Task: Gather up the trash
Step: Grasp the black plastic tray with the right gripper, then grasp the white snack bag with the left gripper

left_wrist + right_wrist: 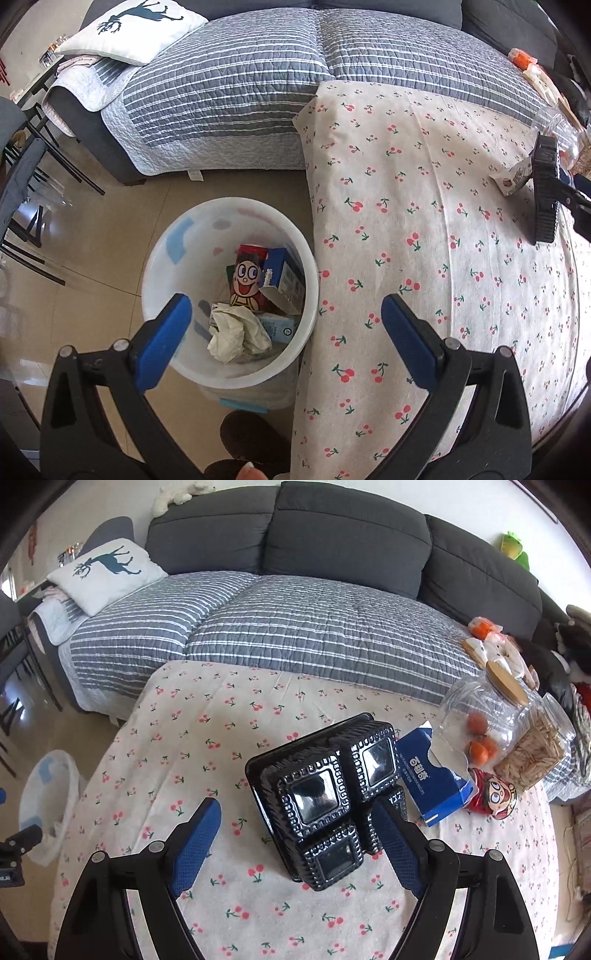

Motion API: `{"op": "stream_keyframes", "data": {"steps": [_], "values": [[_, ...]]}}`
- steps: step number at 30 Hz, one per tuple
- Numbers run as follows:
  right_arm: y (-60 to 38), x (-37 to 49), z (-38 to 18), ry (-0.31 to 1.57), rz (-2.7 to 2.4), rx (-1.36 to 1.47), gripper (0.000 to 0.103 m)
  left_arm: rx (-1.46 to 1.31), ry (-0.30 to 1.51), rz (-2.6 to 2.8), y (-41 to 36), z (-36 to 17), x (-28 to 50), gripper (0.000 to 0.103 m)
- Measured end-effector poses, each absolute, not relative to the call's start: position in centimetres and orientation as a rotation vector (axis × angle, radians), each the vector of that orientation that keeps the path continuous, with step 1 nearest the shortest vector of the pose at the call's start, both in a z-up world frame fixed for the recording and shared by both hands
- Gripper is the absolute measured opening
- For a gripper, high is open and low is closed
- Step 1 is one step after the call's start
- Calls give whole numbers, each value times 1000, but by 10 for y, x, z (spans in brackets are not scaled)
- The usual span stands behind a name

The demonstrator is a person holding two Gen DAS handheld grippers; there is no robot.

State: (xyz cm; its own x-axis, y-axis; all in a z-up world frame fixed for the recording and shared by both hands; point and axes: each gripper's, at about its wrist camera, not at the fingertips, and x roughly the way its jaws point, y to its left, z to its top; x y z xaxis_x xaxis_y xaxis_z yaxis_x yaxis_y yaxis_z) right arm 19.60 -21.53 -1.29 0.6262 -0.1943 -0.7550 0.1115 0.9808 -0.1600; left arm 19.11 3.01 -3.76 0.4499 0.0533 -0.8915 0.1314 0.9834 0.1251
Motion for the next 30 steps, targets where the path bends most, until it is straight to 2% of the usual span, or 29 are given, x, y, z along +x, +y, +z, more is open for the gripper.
{"op": "stream_keyframes", "data": {"steps": [12,14,15,19,30], "values": [[-188,229,-52,837,-468,-251,84,196,1099,-35,43,-35,191,102],[-191,231,-51,834,-485,-284,78,194,1098,-35,44,-34,191,102],[-194,231,-51,838,-483,-293,65,192,1097,-35,45,-34,191,102],[-215,221,-40,846,-465,-241,60,182,1091,-42,45,-32,190,102],[-281,150,22,848,-299,7,60,156,1086,-142,4,-24,184,102]]}}
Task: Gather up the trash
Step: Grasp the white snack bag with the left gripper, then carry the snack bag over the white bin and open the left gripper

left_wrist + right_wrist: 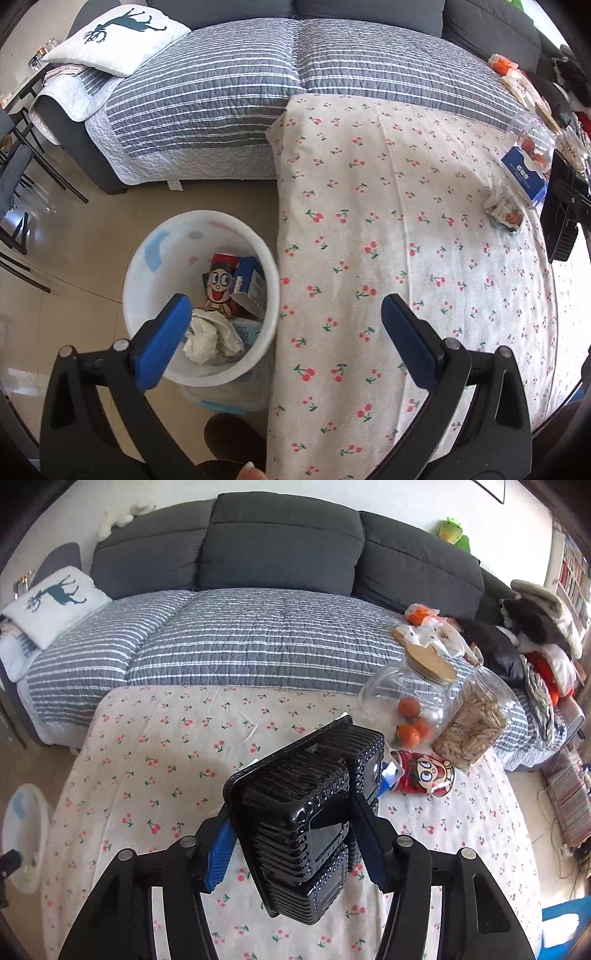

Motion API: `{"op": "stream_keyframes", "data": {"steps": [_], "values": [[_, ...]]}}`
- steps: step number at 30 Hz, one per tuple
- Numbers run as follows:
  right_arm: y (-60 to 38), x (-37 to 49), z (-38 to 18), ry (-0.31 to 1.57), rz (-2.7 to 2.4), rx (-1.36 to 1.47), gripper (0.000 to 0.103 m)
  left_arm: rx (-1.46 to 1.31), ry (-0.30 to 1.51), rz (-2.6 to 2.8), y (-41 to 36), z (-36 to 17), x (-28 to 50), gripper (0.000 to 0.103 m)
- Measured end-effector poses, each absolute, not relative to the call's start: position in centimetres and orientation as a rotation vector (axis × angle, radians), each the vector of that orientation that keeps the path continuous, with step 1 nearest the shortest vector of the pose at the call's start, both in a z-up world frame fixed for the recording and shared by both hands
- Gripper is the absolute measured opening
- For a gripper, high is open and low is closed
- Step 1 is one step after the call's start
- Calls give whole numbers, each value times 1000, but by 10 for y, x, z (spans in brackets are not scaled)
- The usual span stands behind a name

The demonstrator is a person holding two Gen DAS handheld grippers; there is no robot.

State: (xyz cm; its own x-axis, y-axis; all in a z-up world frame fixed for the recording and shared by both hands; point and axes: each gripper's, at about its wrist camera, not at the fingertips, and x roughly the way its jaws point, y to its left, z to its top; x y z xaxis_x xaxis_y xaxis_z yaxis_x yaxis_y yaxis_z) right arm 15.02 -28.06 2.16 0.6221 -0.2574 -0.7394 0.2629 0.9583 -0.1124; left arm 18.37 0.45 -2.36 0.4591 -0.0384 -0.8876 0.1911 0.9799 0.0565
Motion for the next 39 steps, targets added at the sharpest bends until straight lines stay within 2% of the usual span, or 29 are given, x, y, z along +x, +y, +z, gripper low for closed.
{"op": "stream_keyframes", "data": {"steps": [13,16,18,22,30,31,33,35,39], "values": [[-368,91,36,878,-198,218,60,81,1143,-360,-109,-34,188,102],[-392,87,31,896,-193,266,60,77,1128,-388,-135,-39,198,97],[-404,85,28,906,-186,280,60,91,1119,-403,-152,-45,207,88],[-422,84,21,945,-151,318,60,52,1099,-429,-176,-58,227,79],[-442,79,20,957,-140,341,60,-21,1070,-482,-213,-73,250,50],[-444,79,21,957,-142,344,60,-34,1076,-488,-216,-74,252,44],[-448,78,22,955,-148,349,60,-60,1094,-502,-219,-78,255,25],[-451,76,24,951,-154,351,60,-81,1098,-501,-220,-80,255,16],[-452,75,29,940,-158,358,60,-122,1104,-478,-214,-79,251,12]]}}
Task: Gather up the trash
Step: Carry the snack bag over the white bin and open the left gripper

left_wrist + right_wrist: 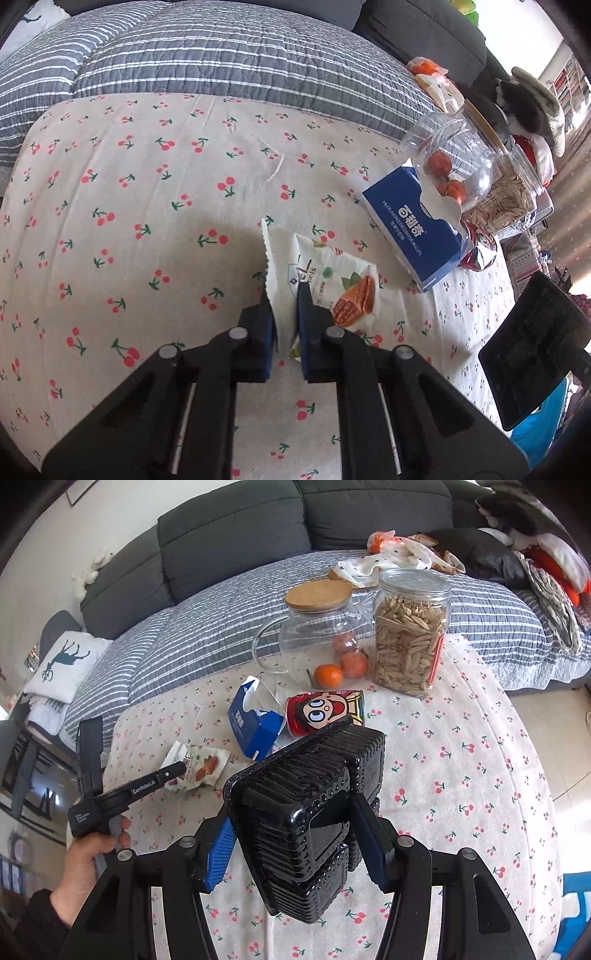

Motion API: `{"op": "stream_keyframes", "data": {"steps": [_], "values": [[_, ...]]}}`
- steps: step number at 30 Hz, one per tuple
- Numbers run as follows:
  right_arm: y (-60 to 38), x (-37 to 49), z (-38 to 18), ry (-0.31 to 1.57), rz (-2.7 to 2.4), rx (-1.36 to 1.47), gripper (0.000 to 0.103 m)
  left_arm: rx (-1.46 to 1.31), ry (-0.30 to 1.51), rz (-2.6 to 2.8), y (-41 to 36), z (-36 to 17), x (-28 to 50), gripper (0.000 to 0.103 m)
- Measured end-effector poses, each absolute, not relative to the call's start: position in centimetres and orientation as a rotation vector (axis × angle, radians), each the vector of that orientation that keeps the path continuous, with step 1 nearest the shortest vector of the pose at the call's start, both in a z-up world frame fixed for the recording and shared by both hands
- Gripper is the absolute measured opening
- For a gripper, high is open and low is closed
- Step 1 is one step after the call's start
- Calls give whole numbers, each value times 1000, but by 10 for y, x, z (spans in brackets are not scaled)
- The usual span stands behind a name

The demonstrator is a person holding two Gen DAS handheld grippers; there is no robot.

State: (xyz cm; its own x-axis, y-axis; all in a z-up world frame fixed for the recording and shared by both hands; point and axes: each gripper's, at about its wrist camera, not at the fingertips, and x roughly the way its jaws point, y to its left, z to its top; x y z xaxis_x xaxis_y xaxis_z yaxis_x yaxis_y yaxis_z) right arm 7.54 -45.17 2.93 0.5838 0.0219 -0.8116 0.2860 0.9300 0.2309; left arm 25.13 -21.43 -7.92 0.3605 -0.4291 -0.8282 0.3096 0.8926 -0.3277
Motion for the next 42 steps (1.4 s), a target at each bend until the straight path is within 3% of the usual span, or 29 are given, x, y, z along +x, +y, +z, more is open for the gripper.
{"op": "stream_keyframes", "data": {"steps": [9,25,42], "values": [[-424,81,38,930,-126,339,60,-157,1087,-444,-163,-51,238,11],[-302,103,28,959,30,232,60,-242,960,-217,22,-8,204,11],[-215,113,10,963,148,161,61,-219,950,5,153,-22,171,11]]}}
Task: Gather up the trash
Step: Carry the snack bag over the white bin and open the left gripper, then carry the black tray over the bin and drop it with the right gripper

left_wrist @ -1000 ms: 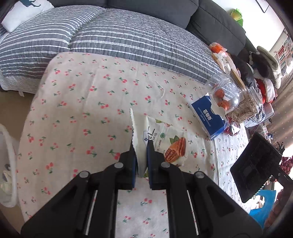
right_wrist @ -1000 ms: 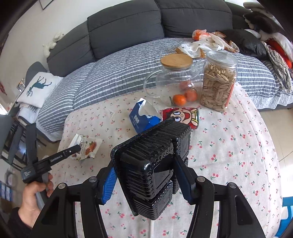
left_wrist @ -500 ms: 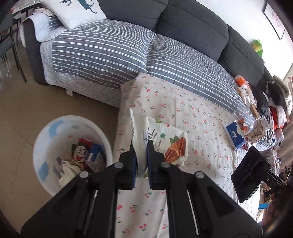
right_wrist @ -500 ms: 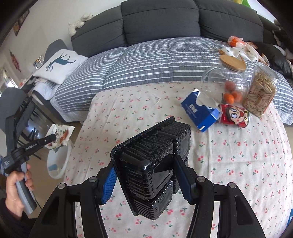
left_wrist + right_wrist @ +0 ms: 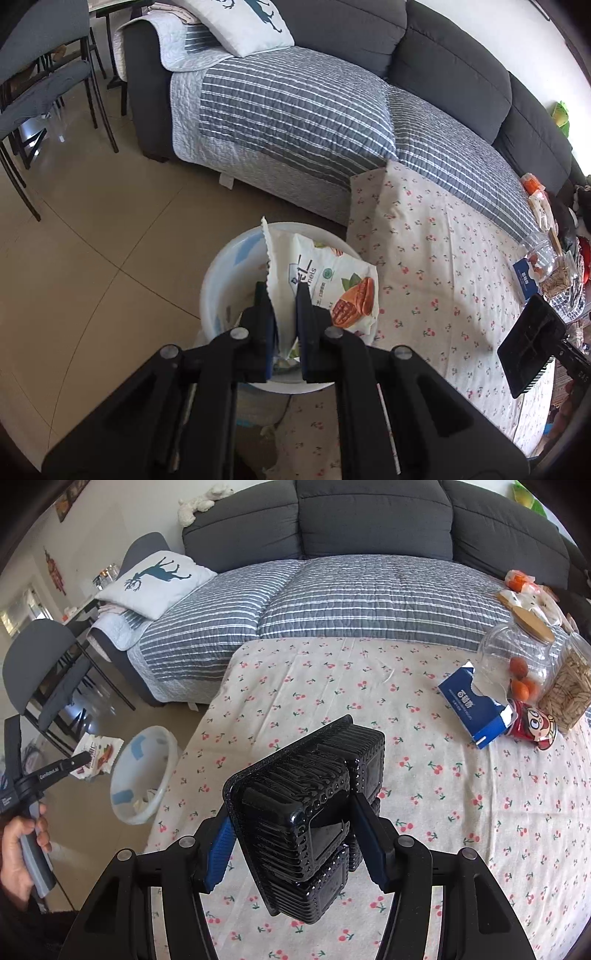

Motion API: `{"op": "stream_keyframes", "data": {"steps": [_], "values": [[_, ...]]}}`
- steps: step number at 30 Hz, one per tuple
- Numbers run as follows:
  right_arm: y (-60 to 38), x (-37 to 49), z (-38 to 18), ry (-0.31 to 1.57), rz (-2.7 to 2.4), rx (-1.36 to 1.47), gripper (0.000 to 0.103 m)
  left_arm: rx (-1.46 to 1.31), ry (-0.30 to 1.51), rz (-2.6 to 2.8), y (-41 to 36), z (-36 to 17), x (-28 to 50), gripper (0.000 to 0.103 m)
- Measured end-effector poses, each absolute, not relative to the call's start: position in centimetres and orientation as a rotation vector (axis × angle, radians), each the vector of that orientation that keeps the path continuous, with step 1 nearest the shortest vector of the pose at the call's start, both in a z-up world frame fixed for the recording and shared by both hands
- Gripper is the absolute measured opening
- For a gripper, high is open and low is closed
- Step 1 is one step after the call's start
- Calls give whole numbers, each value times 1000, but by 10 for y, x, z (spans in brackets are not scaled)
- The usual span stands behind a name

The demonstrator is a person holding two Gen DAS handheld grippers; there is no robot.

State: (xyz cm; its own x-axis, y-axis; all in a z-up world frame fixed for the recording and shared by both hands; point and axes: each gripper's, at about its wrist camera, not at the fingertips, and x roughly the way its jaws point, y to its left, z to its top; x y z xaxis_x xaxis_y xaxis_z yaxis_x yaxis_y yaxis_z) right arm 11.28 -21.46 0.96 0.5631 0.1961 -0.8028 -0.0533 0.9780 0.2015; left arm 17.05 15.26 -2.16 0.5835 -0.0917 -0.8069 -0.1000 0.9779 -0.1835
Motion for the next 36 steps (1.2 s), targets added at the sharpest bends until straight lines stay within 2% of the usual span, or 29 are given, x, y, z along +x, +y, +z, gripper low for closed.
{"op": "stream_keyframes", "data": {"steps": [7,8,9,11,13,15,16,18,29,36], "values": [[-197,111,12,931,184,127,61,-144,956,37,168,-36,171,13],[-194,110,12,927,193,124,61,-137,968,42,169,-37,172,23],[-192,110,14,921,203,120,61,-139,987,38,170,-39,174,48],[-184,108,17,898,223,99,61,-143,1026,67,173,-43,172,75],[-174,105,19,879,251,74,61,-136,1046,97,175,-45,168,78],[-161,105,20,874,290,71,61,-129,1063,119,179,-46,165,90],[-153,106,20,875,313,69,61,-125,1061,129,182,-45,162,91],[-134,110,20,872,354,53,61,-121,1065,143,188,-45,159,101],[-19,155,5,838,524,132,61,-172,1132,174,215,-51,150,102],[14,194,-25,857,555,255,61,-166,1143,172,227,-51,148,102]]}}
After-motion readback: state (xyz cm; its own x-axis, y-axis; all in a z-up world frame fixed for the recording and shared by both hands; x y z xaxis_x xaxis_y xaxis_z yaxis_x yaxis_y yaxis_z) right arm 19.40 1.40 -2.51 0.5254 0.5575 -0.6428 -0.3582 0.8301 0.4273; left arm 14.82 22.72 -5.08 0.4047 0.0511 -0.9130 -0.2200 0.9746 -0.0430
